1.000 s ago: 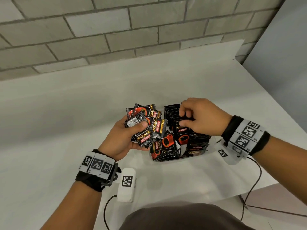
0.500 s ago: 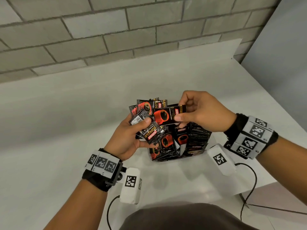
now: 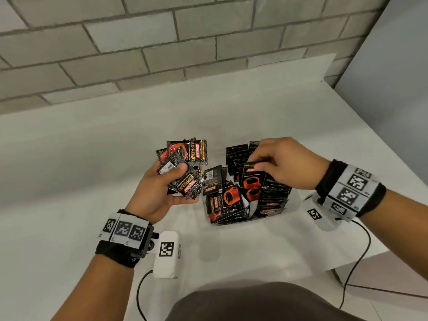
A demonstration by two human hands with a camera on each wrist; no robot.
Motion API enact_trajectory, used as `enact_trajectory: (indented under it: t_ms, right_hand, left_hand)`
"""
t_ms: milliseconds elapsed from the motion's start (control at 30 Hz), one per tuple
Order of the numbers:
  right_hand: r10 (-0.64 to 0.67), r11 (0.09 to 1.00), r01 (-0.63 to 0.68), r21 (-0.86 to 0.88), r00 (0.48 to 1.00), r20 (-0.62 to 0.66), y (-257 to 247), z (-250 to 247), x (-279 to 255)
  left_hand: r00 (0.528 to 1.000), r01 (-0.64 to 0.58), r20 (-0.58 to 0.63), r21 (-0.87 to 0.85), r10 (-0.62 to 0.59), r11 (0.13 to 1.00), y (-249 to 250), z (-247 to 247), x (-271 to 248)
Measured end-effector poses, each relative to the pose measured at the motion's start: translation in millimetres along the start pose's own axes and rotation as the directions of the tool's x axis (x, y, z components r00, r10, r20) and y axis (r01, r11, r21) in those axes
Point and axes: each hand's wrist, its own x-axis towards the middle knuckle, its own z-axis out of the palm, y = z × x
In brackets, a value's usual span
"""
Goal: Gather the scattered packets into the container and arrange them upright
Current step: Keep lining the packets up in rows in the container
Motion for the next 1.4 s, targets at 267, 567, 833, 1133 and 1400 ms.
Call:
enact_trajectory:
  t_ms: [267,567,833,1133,1400]
  right_hand:
    - [0.049,0.992,-0.051,-0.119,0.999,-0.02,9,19,2]
    - [0.155,0.974,-0.152,-0.166,0.988,0.004,9,22,0]
    - [-0.086,0.985,0.112,-0.132,0.979,0.187,-17,4,-27]
    - [-0.188,0.868,0.294,-0.399,0.94,0.285,8,19,-46]
    - [-0.211,0.811,0.32,-0.49,0.941,0.264,2,29,-47]
  left_hand:
    - [1.0,0.02,0.022,0.035,-0.02,0.999,-3,5,-2]
    - [0.997,0.024,0.068,0.079,-0.029,0.997,-1,15,-1]
    - [0.996,0.018,0.081,0.1,-0.026,0.995,0,15,-1]
    - [0.995,0.016,0.095,0.104,-0.026,0.994,-3,16,0]
    - [0.995,0.016,0.101,0.105,-0.027,0.994,-3,17,0]
